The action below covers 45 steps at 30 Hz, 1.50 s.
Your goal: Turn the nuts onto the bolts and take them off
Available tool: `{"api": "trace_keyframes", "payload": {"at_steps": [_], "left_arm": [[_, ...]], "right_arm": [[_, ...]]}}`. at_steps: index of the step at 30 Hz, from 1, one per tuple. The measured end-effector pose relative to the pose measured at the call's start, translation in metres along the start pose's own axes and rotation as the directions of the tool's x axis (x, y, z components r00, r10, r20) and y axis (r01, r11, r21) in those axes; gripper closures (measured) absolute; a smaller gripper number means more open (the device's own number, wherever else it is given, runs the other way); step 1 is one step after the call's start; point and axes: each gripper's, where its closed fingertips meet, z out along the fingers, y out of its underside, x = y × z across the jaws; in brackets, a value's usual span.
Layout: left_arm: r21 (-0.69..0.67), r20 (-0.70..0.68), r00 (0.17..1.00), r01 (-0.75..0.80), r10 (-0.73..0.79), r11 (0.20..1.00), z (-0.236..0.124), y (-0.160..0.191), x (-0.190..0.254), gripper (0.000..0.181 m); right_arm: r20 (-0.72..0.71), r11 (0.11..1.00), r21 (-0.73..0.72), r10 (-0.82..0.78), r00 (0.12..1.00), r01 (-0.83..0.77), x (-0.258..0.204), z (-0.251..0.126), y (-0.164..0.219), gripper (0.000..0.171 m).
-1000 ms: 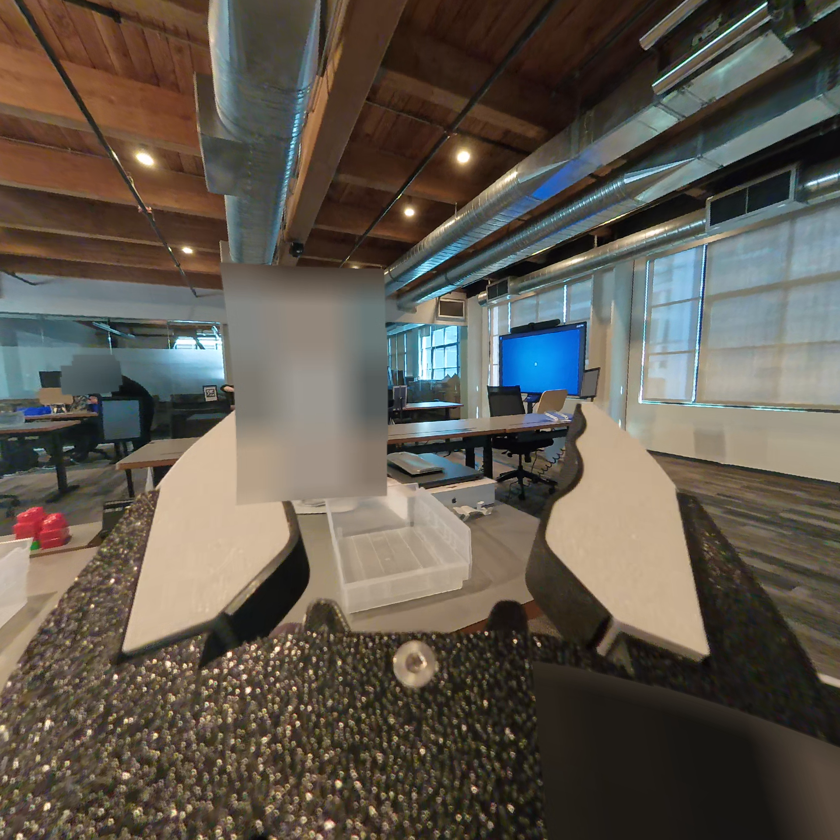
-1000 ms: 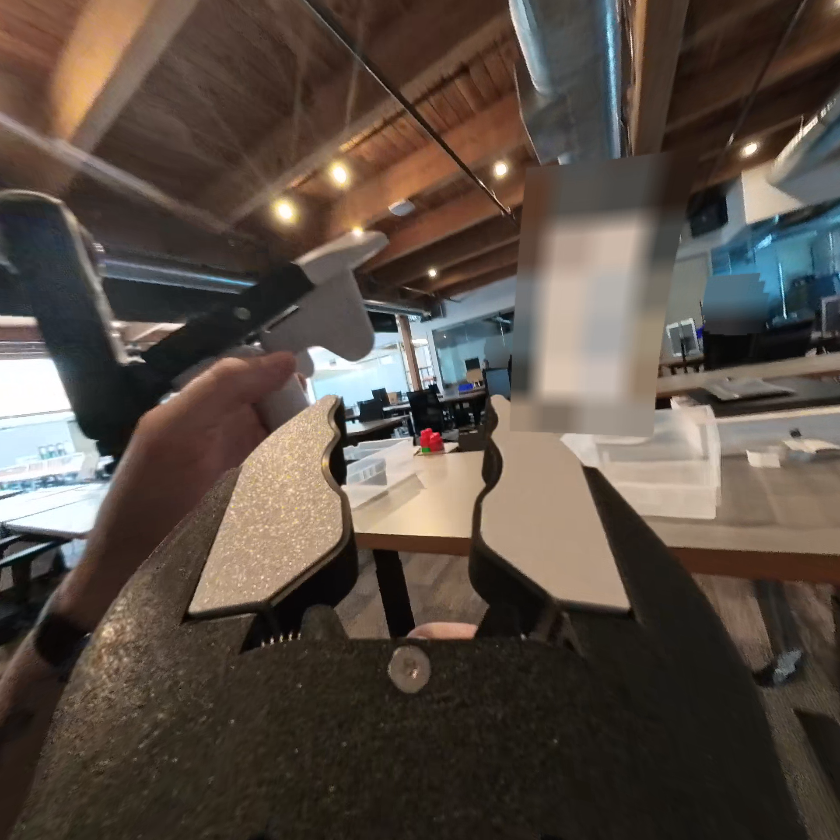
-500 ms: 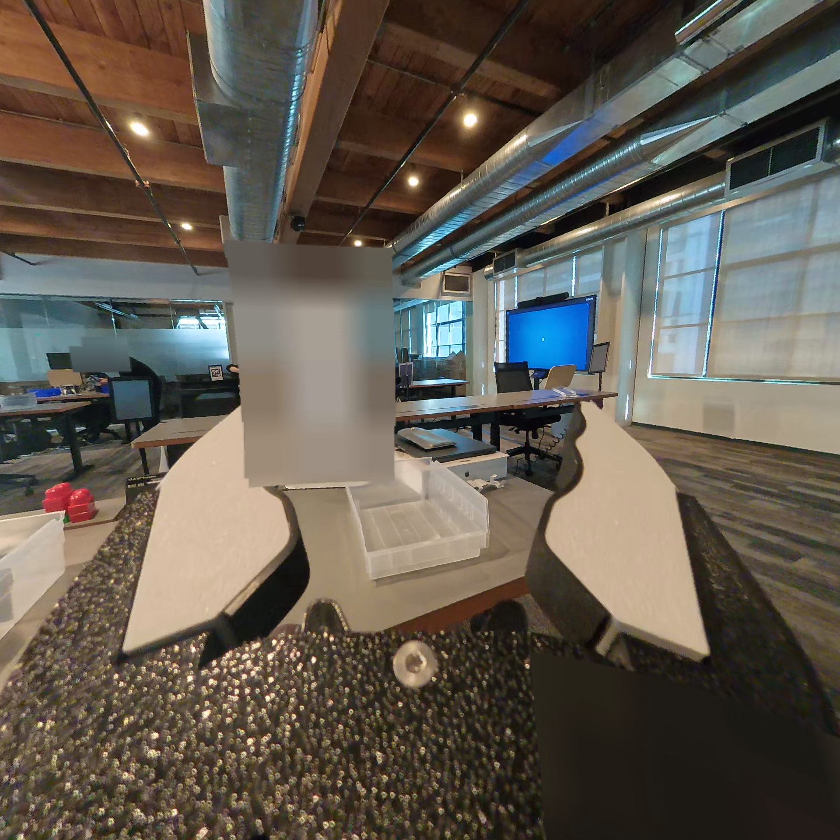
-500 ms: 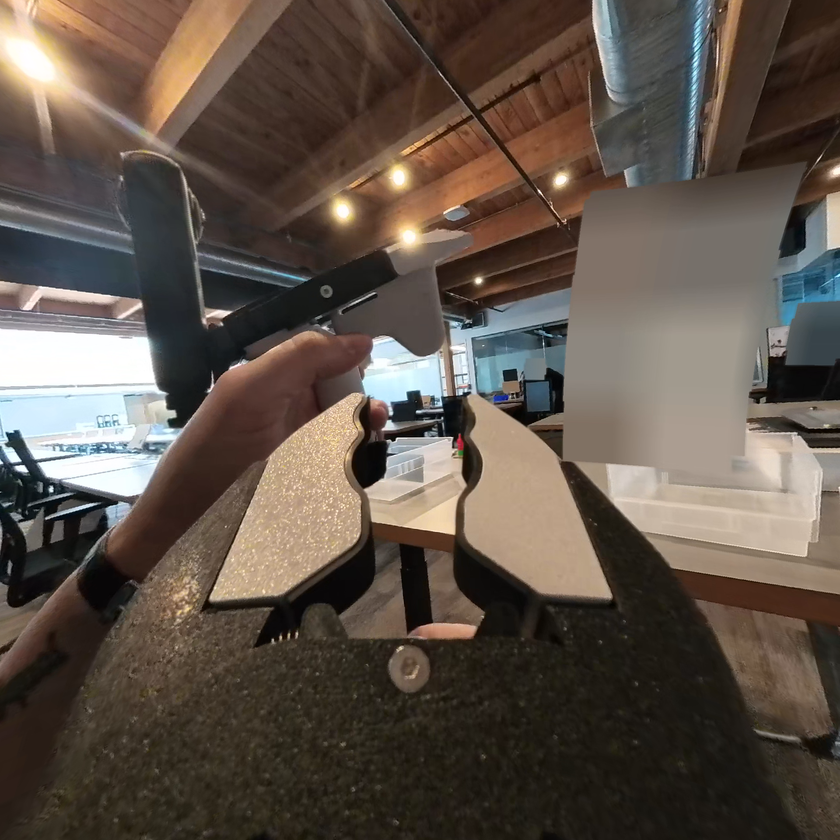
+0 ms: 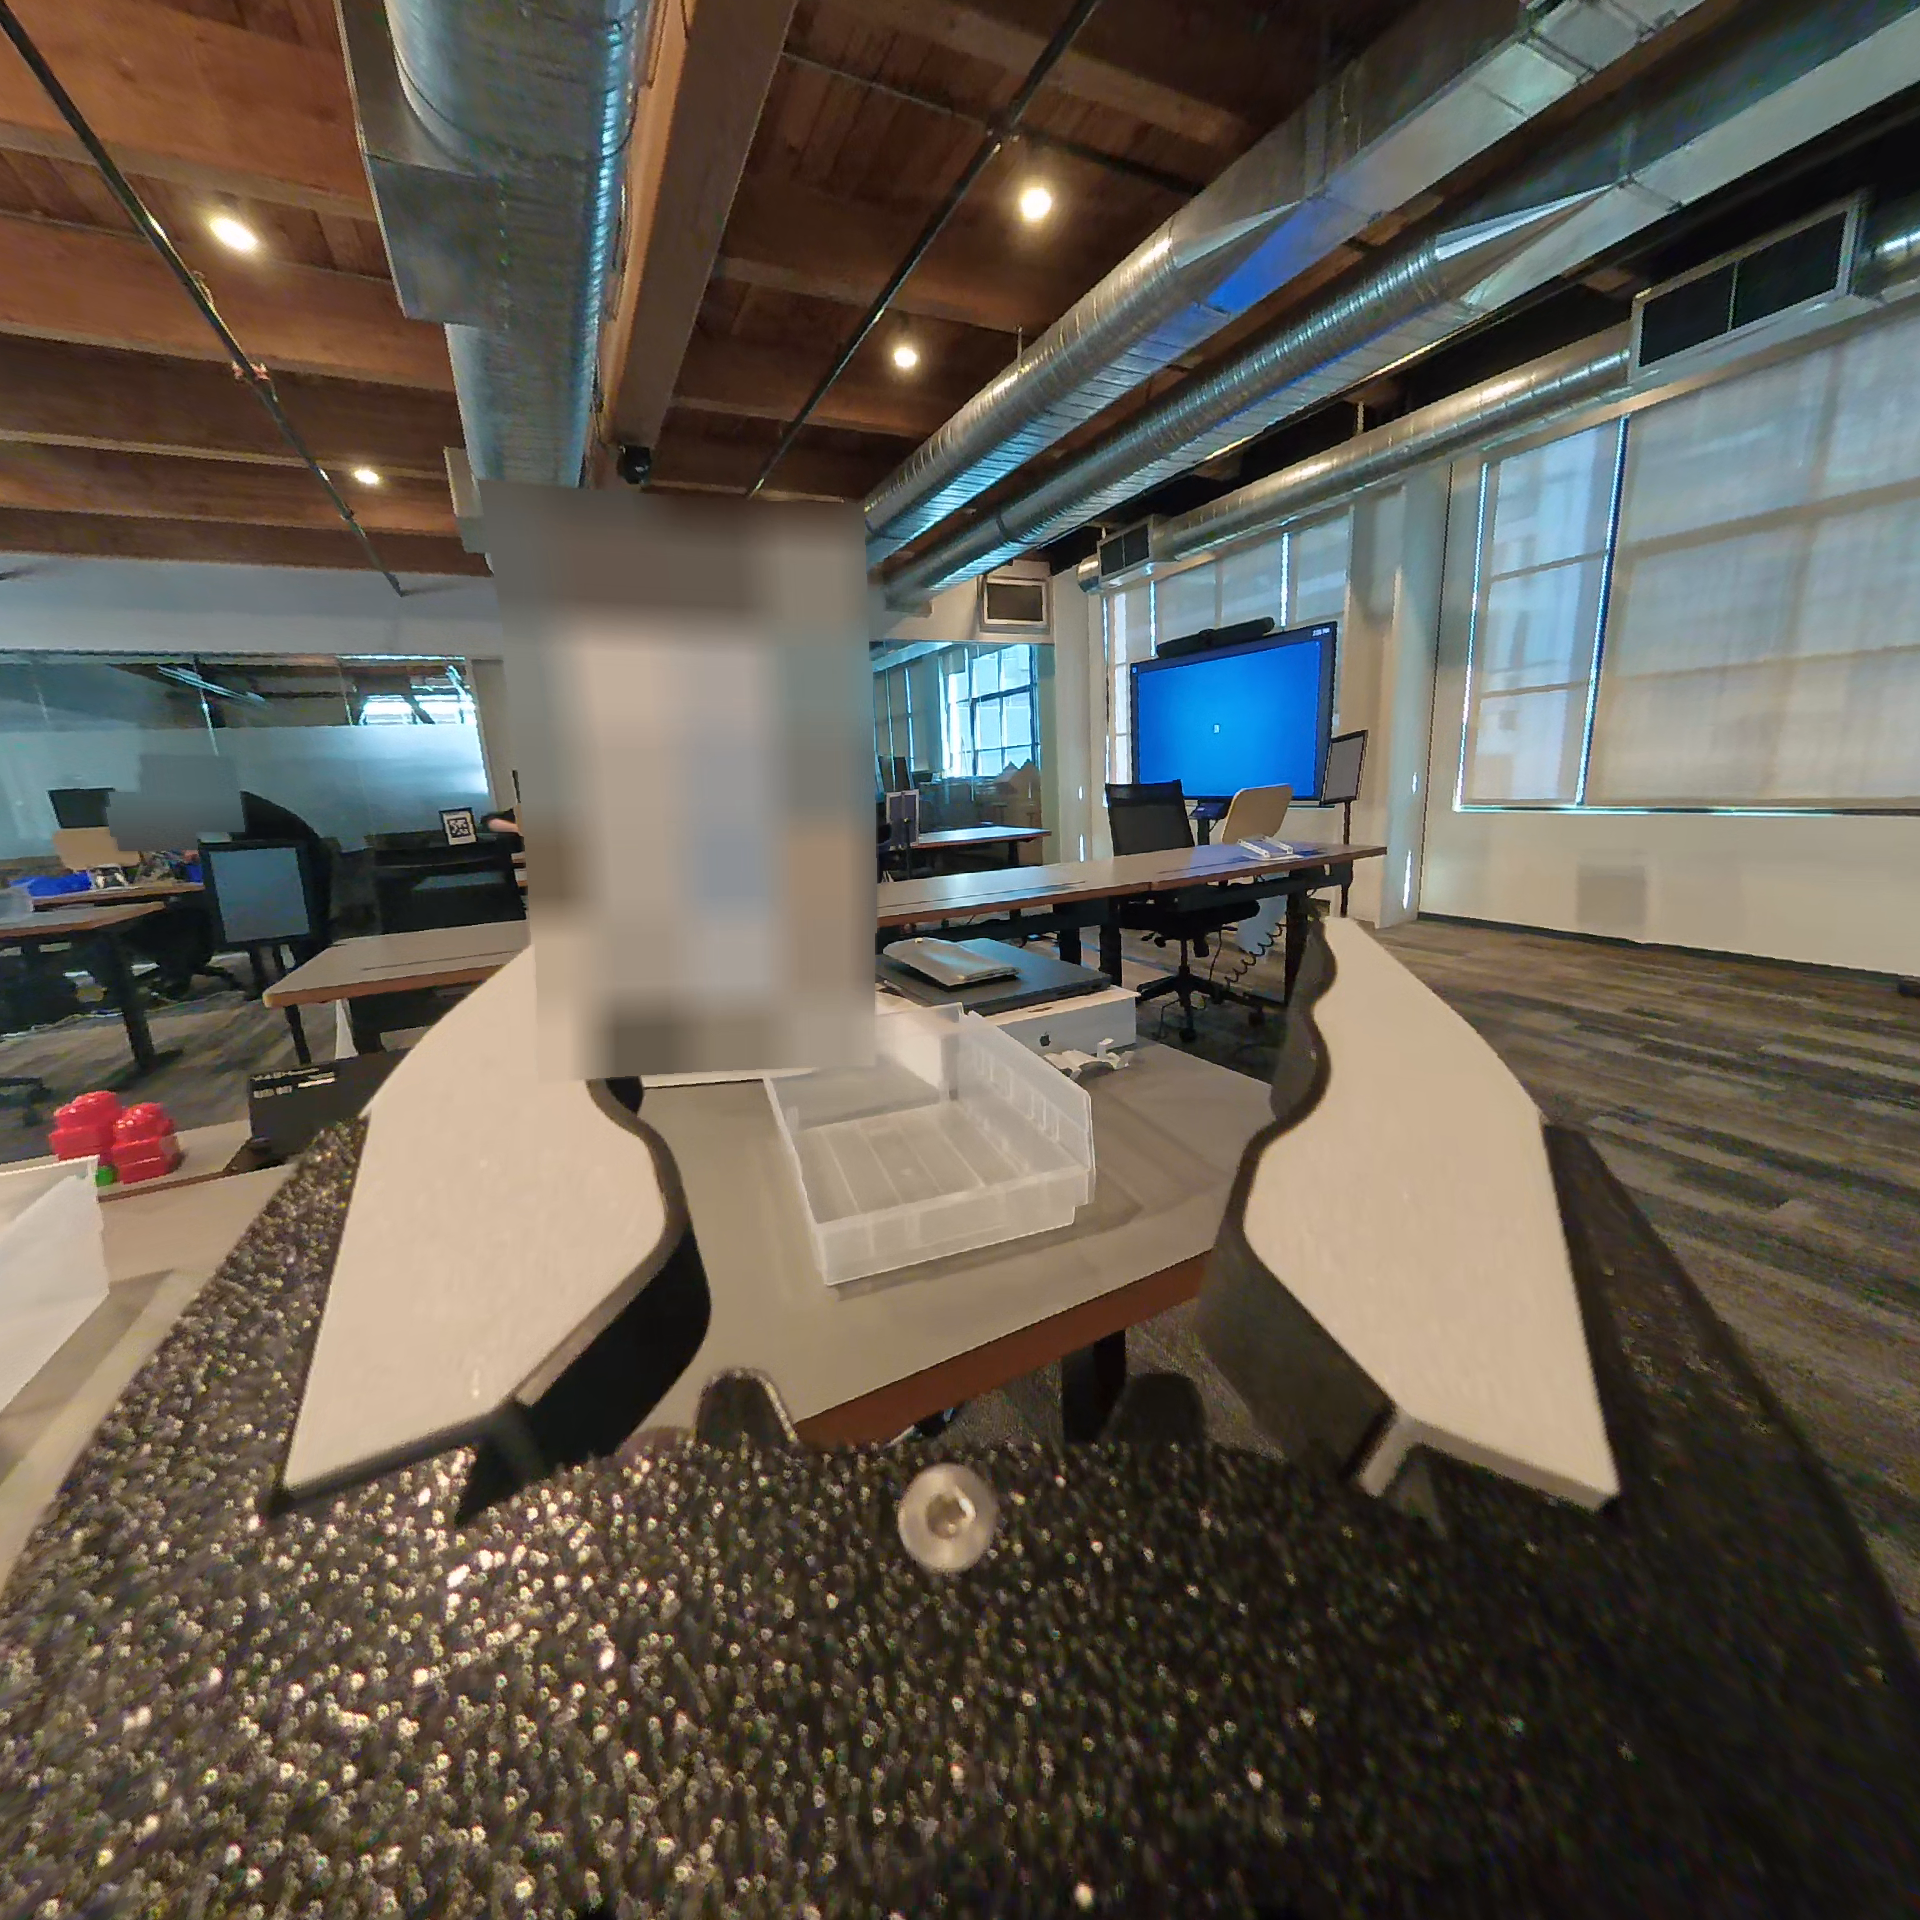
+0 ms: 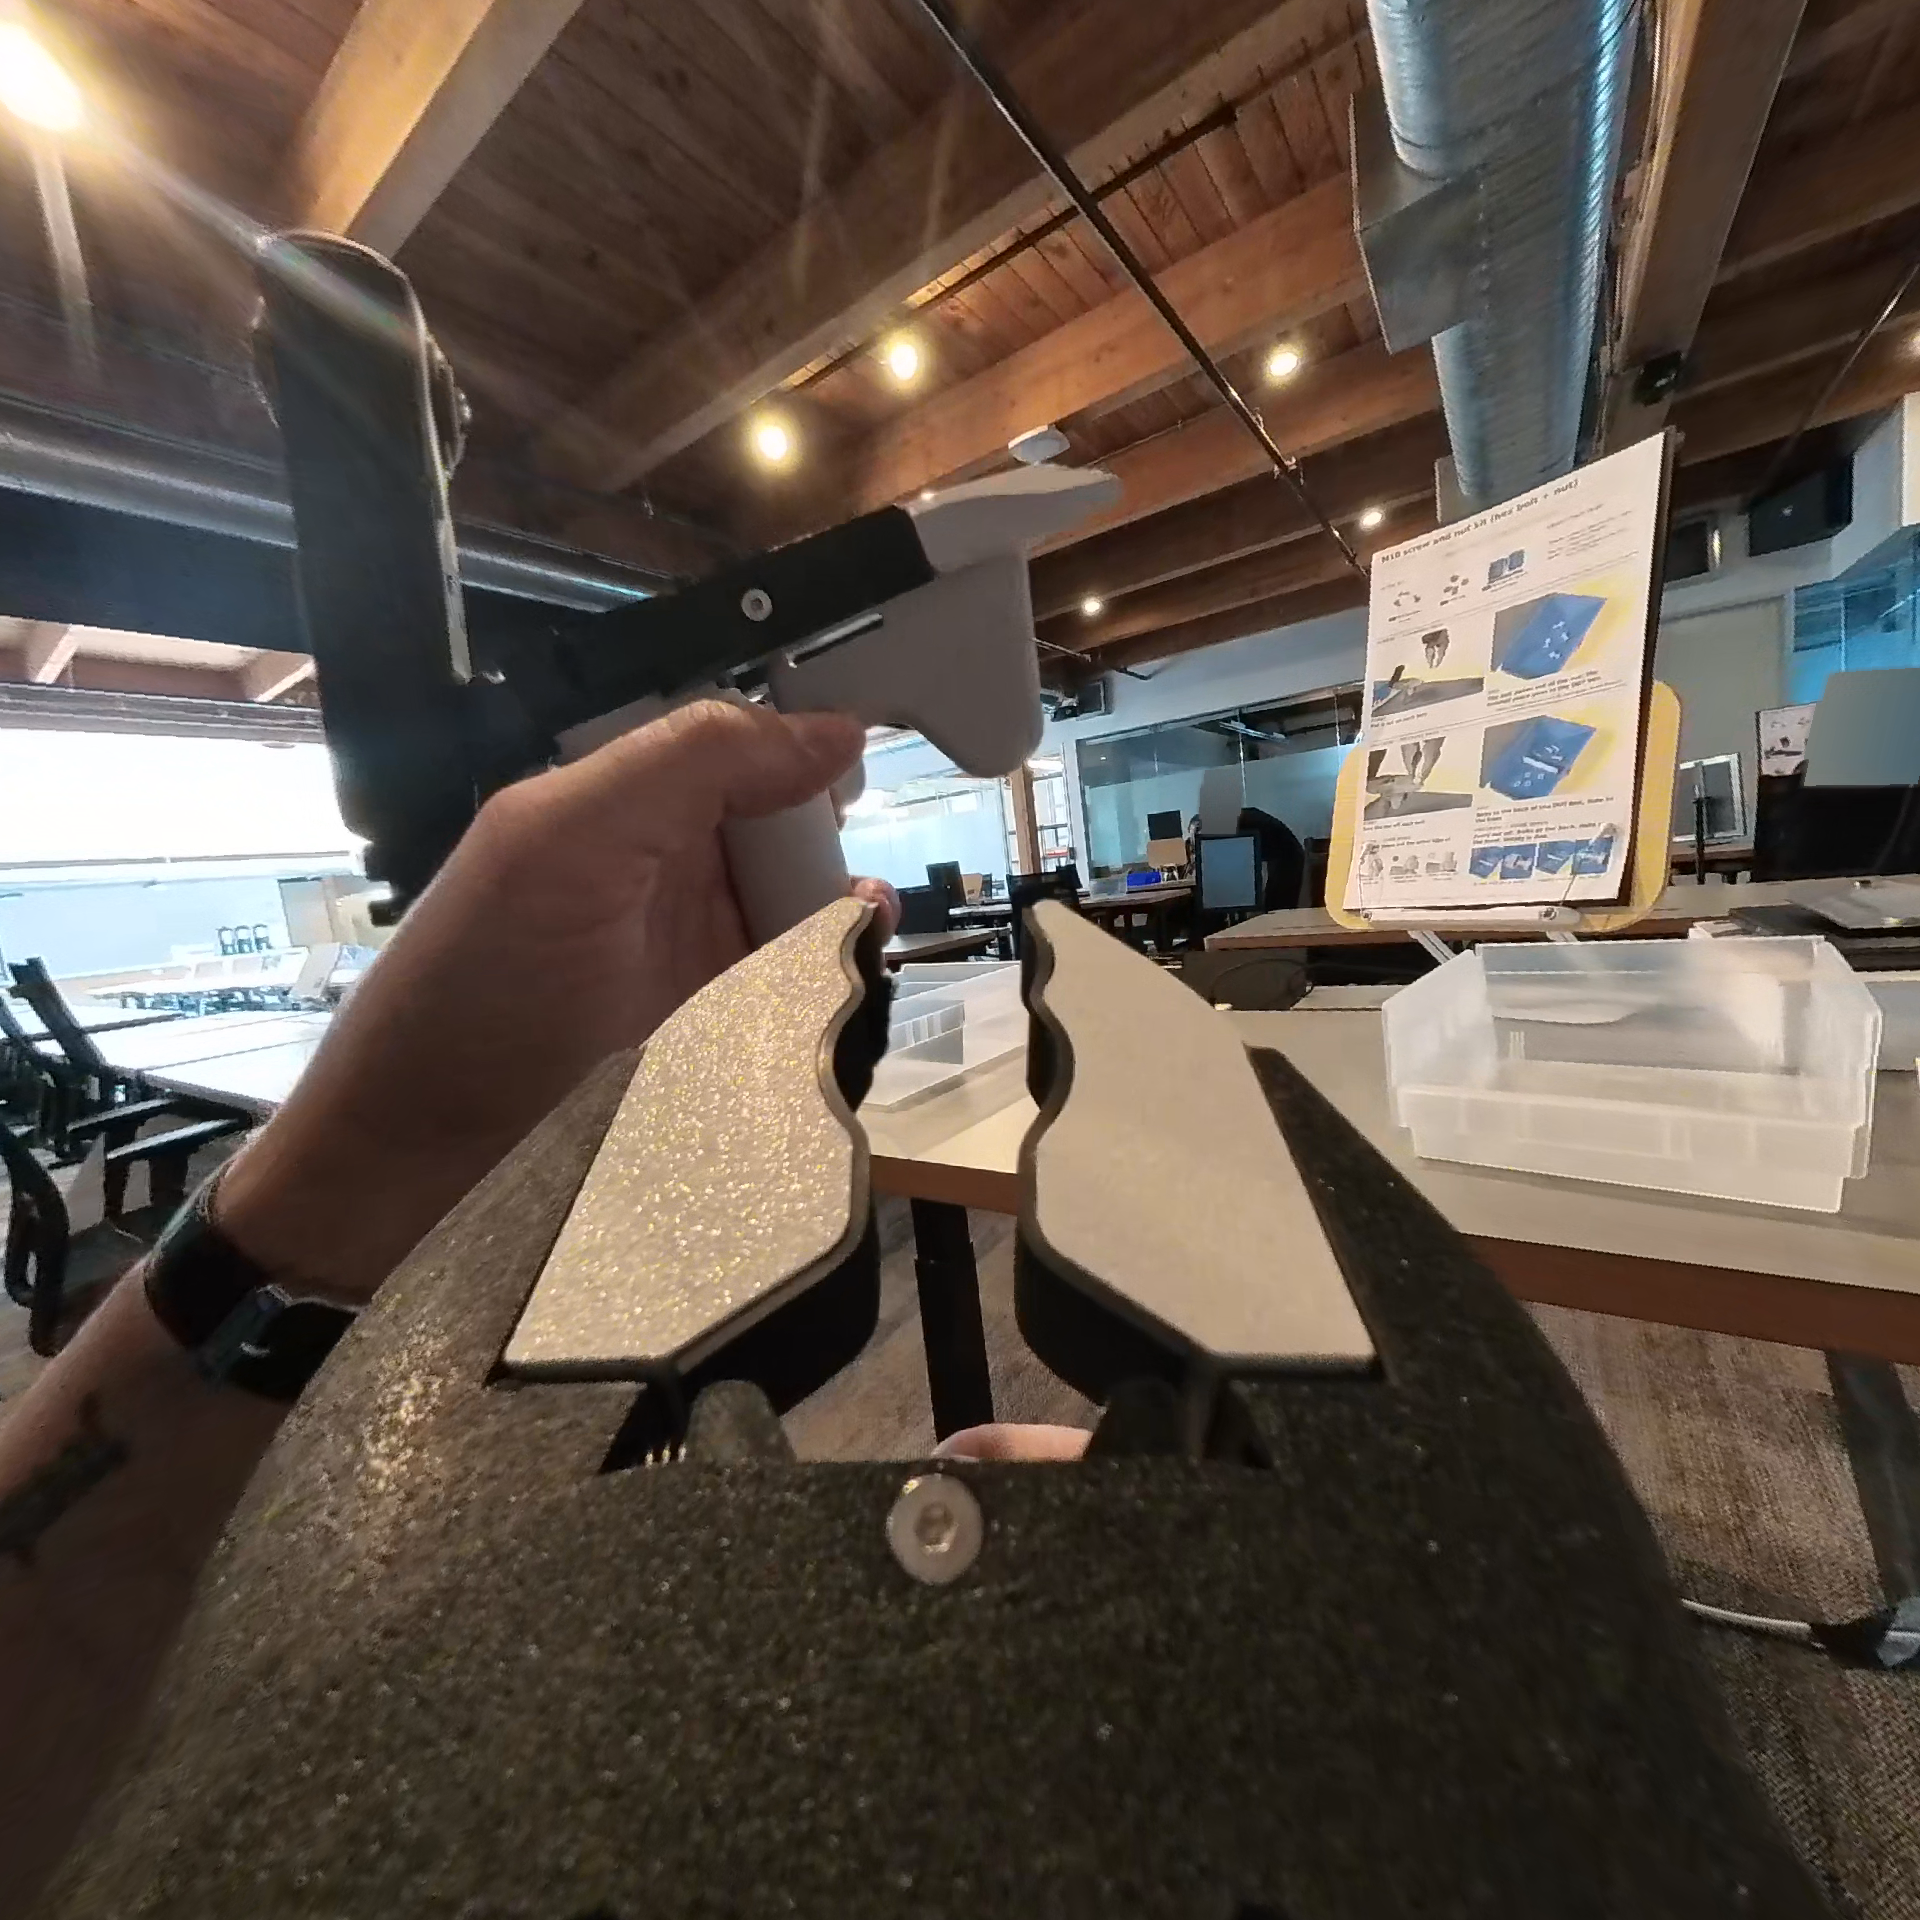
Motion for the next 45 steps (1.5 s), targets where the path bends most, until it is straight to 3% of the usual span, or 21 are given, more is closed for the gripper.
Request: {"api": "trace_keyframes", "payload": {"at_steps": [6, 20, 26, 29, 34, 38, 42, 45], "left_arm": [[-0.004, -0.01, 1.0, 0.001, -0.001, 1.0, 0.001, 0.003, 0.003, 0.062], [-0.027, -0.062, 0.998, 0.025, -0.027, 0.999, 0.008, 0.012, 0.008, 0.066], [-0.175, -0.143, 0.945, 0.267, -0.293, 0.948, 0.032, 0.06, -0.004, 0.065], [-0.287, -0.144, 0.898, 0.364, -0.416, 0.886, 0.038, 0.099, 0.0, 0.064], [-0.339, -0.04, 0.894, 0.407, -0.445, 0.848, 0.036, 0.133, -0.008, 0.064], [-0.194, 0.095, 0.918, 0.396, -0.385, 0.897, 0.025, 0.103, -0.04, 0.064], [-0.057, 0.132, 0.965, 0.234, -0.225, 0.971, 0.008, 0.039, -0.044, 0.065], [0.036, 0.106, 0.986, 0.127, -0.13, 0.991, -0.004, -0.011, -0.021, 0.065]], "right_arm": [[-0.001, 1.0, -0.002, -0.001, 1.0, 0.001, 0.002, -0.001, 0.0, 0.154], [0.008, 1.0, -0.014, 0.0, 1.0, 0.001, -0.002, 0.001, 0.002, 0.15], [0.015, 1.0, -0.011, 0.0, 1.0, 0.0, -0.004, 0.001, -0.001, 0.124], [0.004, 1.0, -0.012, 0.009, 1.0, -0.009, -0.003, 0.002, -0.002, 0.097], [-0.004, 1.0, -0.018, 0.02, 1.0, -0.02, 0.001, 0.002, 0.002, 0.087], [-0.021, 0.999, -0.021, 0.026, 0.999, -0.027, 0.011, 0.004, 0.002, 0.087], [-0.078, 0.998, -0.027, 0.045, 0.996, -0.048, 0.034, 0.012, 0.001, 0.088], [-0.181, 0.995, -0.086, 0.041, 0.983, -0.058, 0.061, 0.022, 0.008, 0.107]]}}
